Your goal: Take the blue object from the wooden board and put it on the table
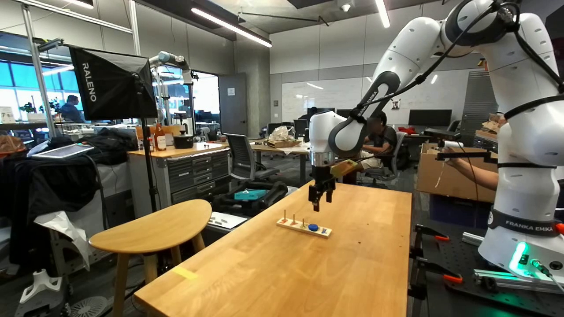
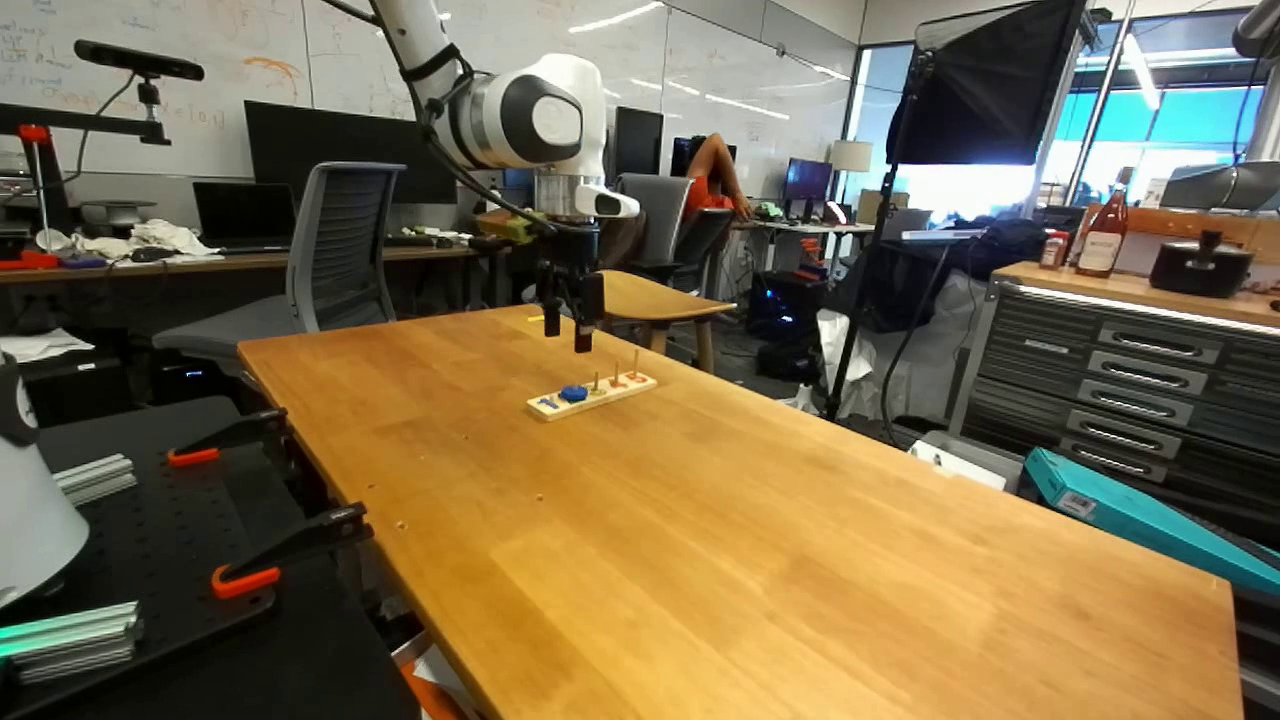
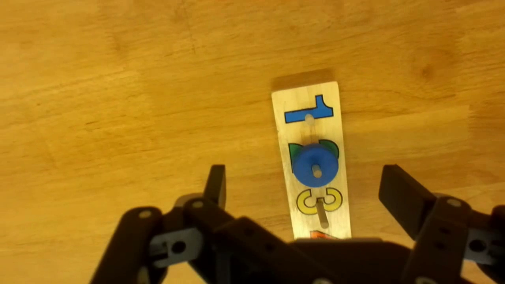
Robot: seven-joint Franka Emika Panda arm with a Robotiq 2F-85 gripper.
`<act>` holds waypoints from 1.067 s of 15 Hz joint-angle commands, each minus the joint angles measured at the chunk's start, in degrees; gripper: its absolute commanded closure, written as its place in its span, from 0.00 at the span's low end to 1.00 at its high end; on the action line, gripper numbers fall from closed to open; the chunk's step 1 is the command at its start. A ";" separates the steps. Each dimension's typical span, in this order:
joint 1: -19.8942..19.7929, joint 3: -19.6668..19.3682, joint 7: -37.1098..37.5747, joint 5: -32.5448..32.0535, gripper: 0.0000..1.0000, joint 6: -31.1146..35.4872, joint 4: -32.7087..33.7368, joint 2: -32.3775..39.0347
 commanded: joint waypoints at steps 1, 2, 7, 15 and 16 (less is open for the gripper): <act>2.71 -2.55 2.52 -2.07 0.00 1.90 0.49 3.72; 3.04 -2.71 2.58 -1.73 0.00 2.12 0.72 4.70; 4.36 -2.74 2.91 0.40 0.00 4.88 2.93 9.37; 4.23 -3.04 2.54 3.20 0.00 4.91 9.45 13.51; 4.20 -3.14 2.47 3.47 0.02 4.91 9.96 13.99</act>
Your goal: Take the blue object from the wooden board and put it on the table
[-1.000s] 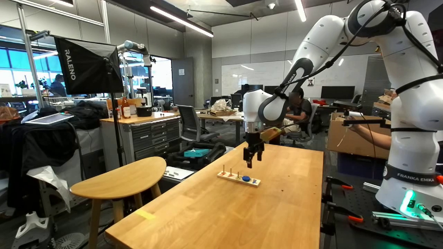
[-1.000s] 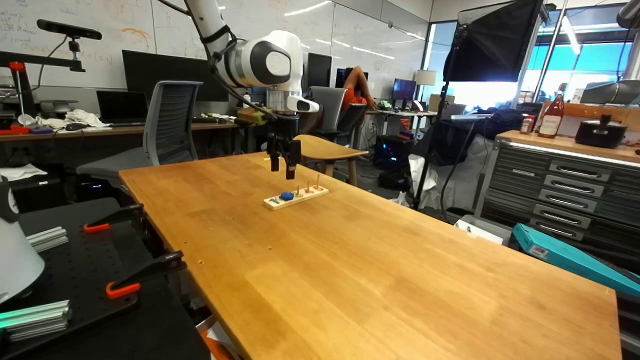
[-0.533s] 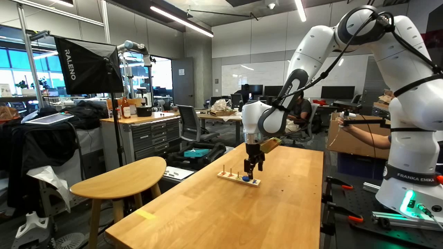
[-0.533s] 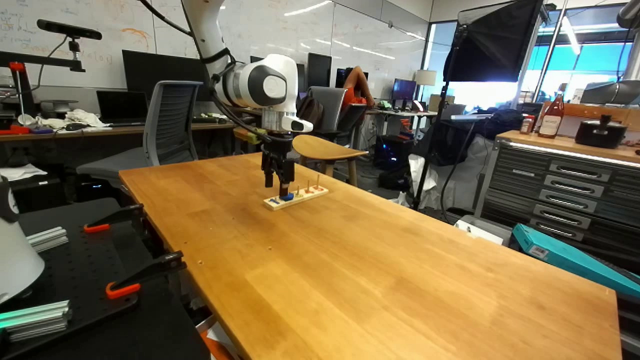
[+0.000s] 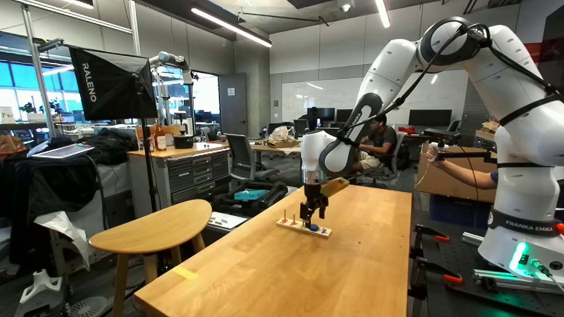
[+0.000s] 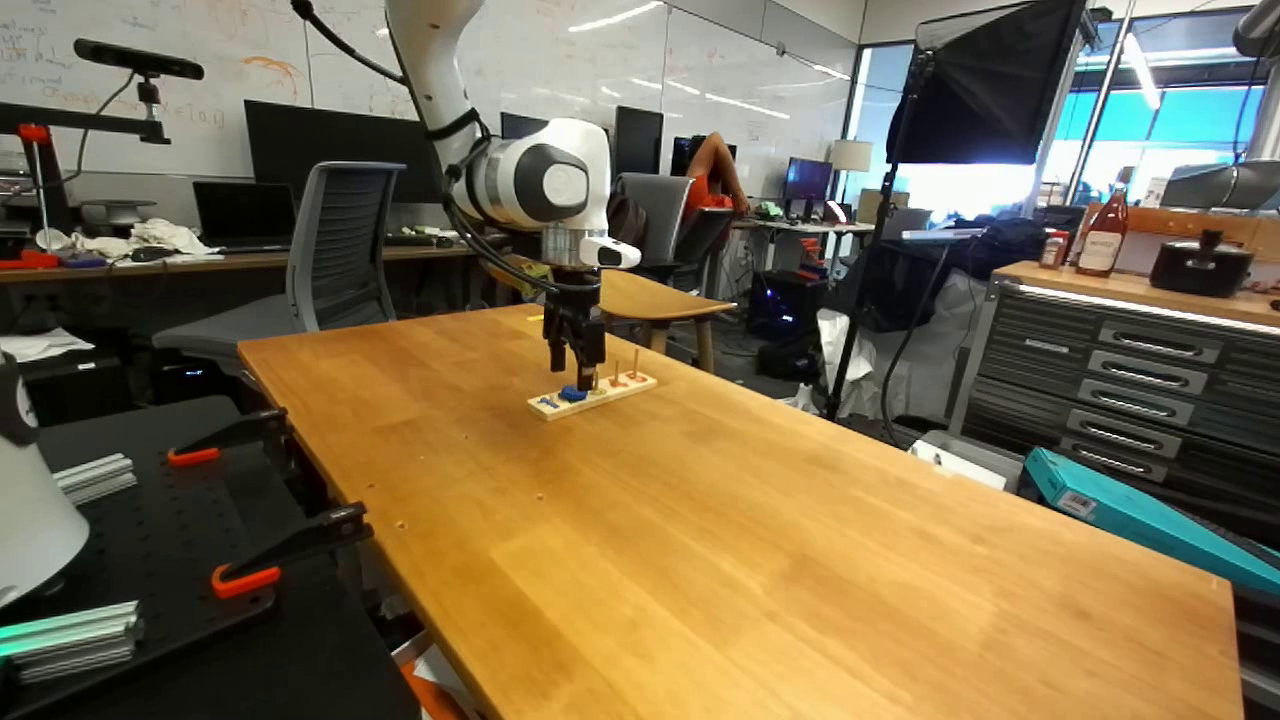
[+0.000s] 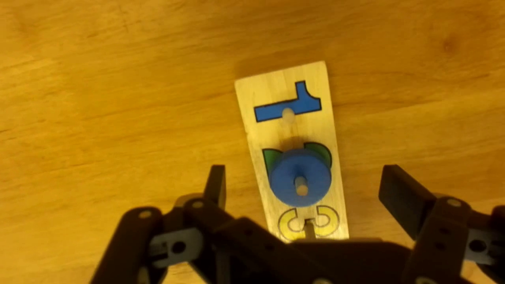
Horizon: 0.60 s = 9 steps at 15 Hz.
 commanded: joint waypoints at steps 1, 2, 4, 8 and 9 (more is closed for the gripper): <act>1.25 -1.51 0.25 1.63 0.26 0.07 3.73 3.04; 1.34 -1.69 0.22 1.59 0.26 0.31 3.82 3.37; 1.15 -1.63 0.02 1.99 0.38 0.18 4.13 4.05; 1.17 -1.72 -0.07 2.59 0.70 -0.02 4.69 4.81; 1.25 -1.81 0.01 2.54 0.79 0.08 4.83 4.81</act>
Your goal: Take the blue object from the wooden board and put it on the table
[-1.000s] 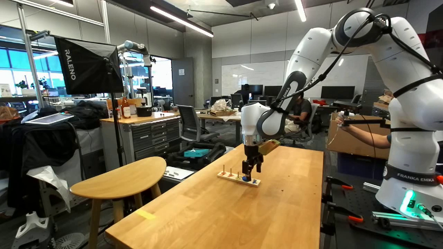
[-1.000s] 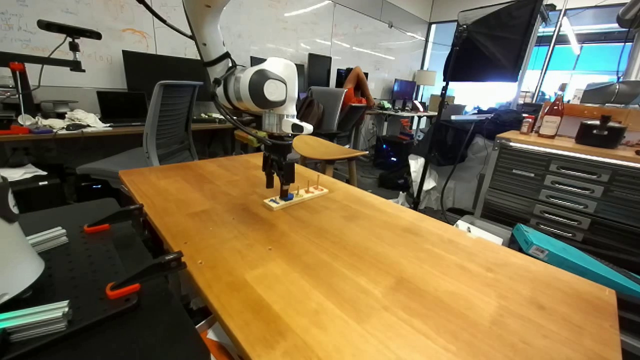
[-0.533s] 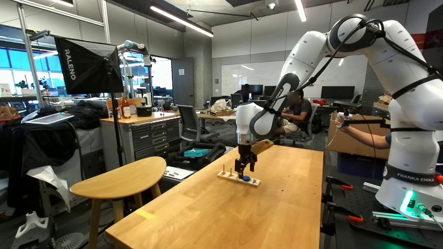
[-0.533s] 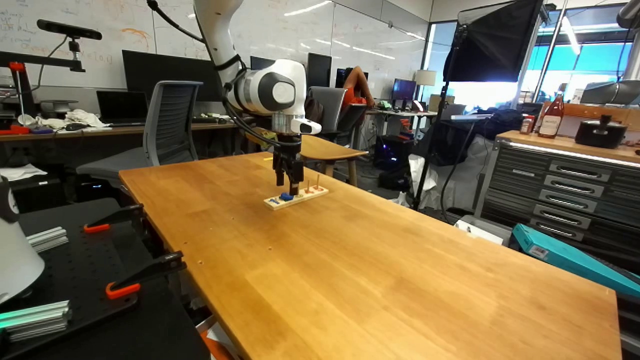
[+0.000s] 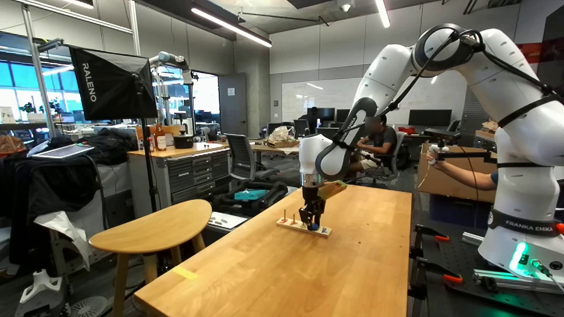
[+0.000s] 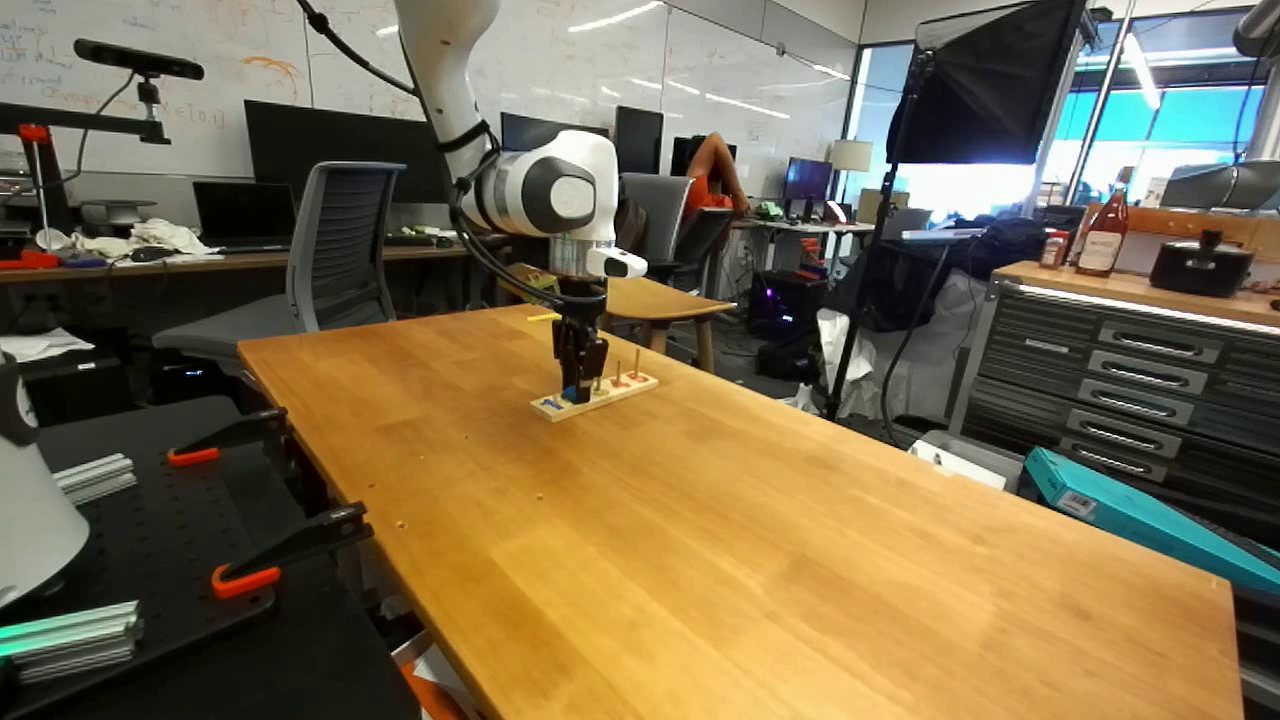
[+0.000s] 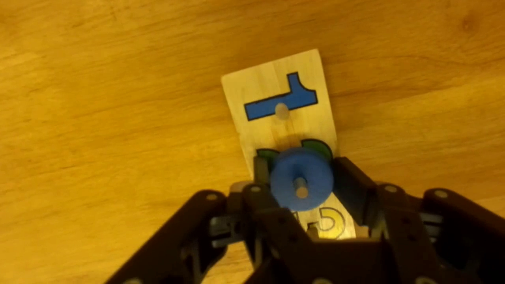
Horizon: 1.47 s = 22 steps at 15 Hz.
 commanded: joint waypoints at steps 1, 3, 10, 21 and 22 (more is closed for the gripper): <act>1.31 -1.41 0.09 1.19 0.81 0.04 2.63 1.92; 1.35 -1.20 -0.11 1.30 0.81 -0.36 2.16 0.82; -0.56 -1.22 -1.23 2.92 0.81 -2.51 0.07 -5.28; -8.91 -8.39 -1.33 2.81 0.31 -3.26 1.87 2.19; -9.06 -8.01 -1.77 2.93 0.31 -3.21 1.57 1.57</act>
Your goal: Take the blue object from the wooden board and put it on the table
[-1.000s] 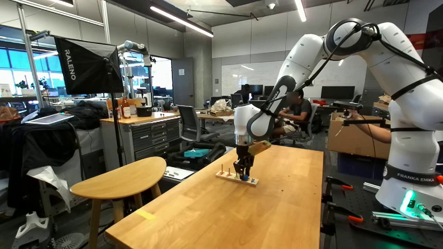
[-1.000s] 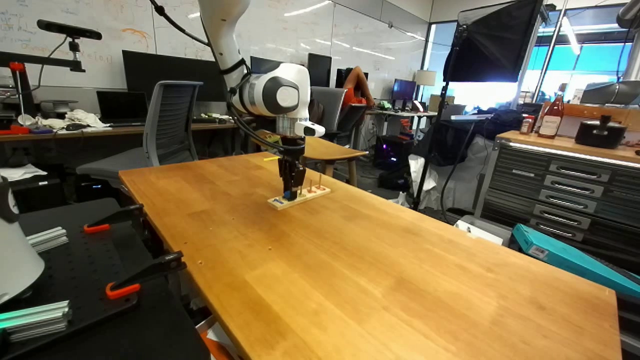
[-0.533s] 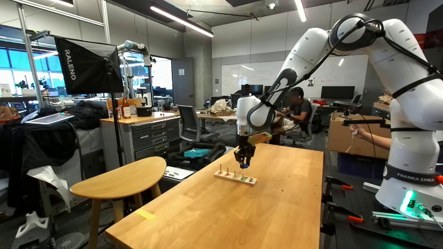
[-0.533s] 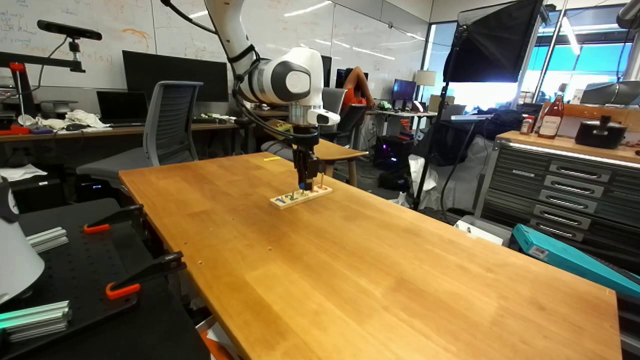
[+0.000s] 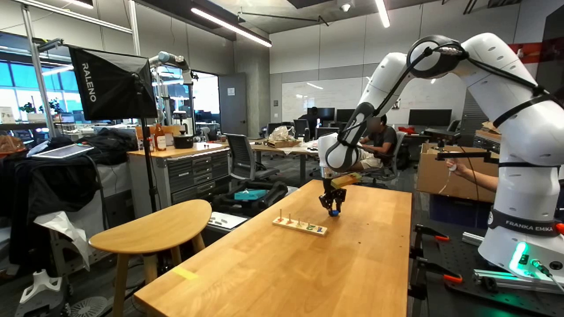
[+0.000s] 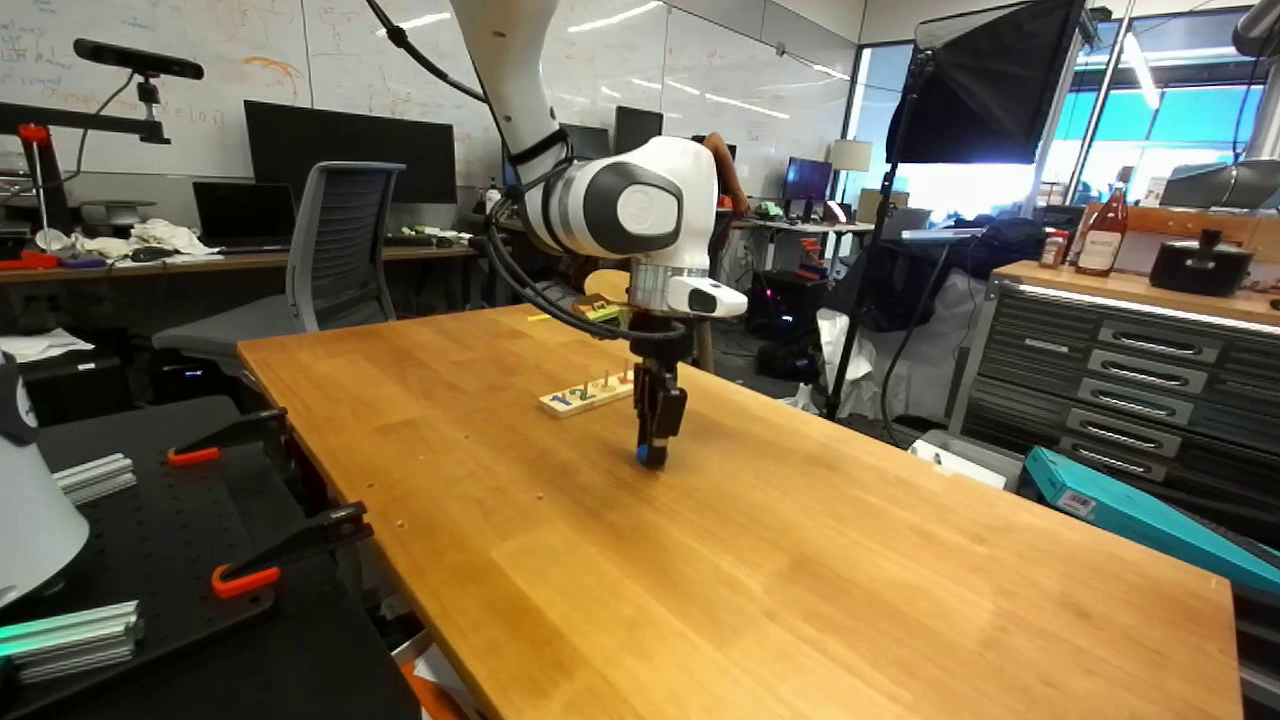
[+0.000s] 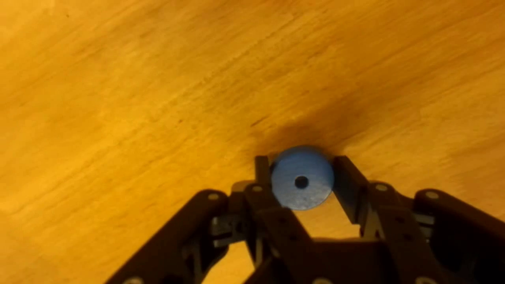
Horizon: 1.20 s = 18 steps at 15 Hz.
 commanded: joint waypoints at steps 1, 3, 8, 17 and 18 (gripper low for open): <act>0.63 0.13 -2.30 1.30 0.23 -1.85 0.53 -1.45; 1.14 1.13 -5.19 0.44 0.08 -4.92 -1.33 -6.03; 1.27 5.55 -17.27 0.33 0.00 -17.74 -5.71 -20.10; 1.81 8.83 -23.80 0.13 0.00 -31.98 -6.79 -33.19; 1.81 8.83 -24.08 0.14 0.00 -32.07 -7.32 -33.99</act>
